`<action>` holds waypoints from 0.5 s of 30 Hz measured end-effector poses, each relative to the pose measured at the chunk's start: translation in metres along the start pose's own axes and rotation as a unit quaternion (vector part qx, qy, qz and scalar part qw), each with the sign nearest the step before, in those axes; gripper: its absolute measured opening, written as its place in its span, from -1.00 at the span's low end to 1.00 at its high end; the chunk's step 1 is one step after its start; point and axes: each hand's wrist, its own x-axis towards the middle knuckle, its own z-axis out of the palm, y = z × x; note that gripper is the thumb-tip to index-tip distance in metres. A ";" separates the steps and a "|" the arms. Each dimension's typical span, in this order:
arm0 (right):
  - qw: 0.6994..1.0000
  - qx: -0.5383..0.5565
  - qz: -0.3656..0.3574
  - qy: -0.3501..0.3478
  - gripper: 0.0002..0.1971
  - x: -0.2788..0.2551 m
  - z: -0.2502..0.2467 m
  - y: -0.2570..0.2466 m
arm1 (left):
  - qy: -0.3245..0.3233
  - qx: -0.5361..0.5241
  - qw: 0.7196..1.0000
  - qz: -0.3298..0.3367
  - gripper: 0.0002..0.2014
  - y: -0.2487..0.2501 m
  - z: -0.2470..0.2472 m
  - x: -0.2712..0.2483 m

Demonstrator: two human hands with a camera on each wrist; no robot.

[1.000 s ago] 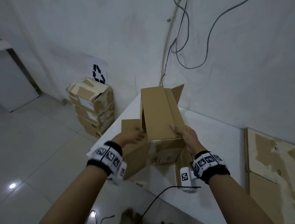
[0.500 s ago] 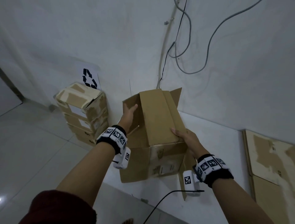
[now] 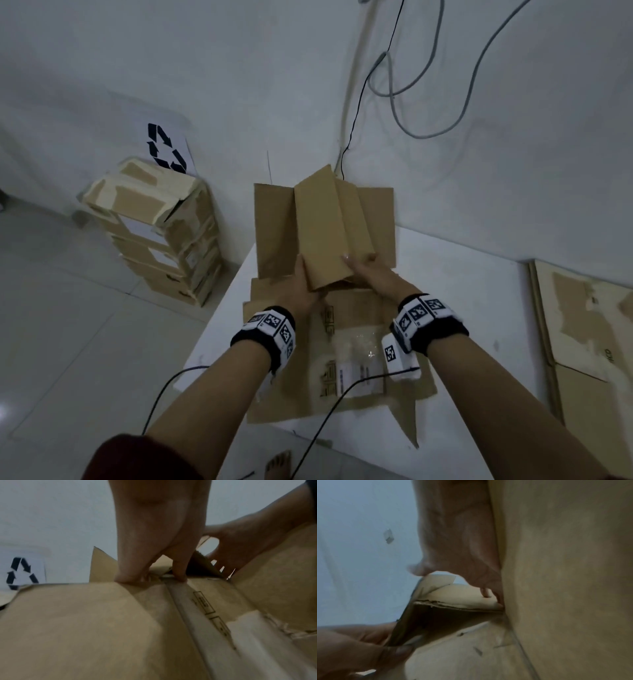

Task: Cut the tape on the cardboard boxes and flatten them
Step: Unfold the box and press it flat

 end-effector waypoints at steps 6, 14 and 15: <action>0.994 -0.089 0.010 -0.067 0.28 0.019 0.000 0.016 | 0.002 -0.058 0.998 -0.015 -0.43 -0.047 0.010 0.030; 0.944 -0.326 -0.016 0.048 -0.52 0.046 0.040 0.058 | 0.001 -0.089 0.994 -0.058 -0.63 -0.097 0.009 0.052; 0.935 -0.346 -0.022 0.076 -0.58 0.043 0.044 0.064 | 0.038 -0.107 0.991 -0.071 -0.67 -0.105 0.008 0.050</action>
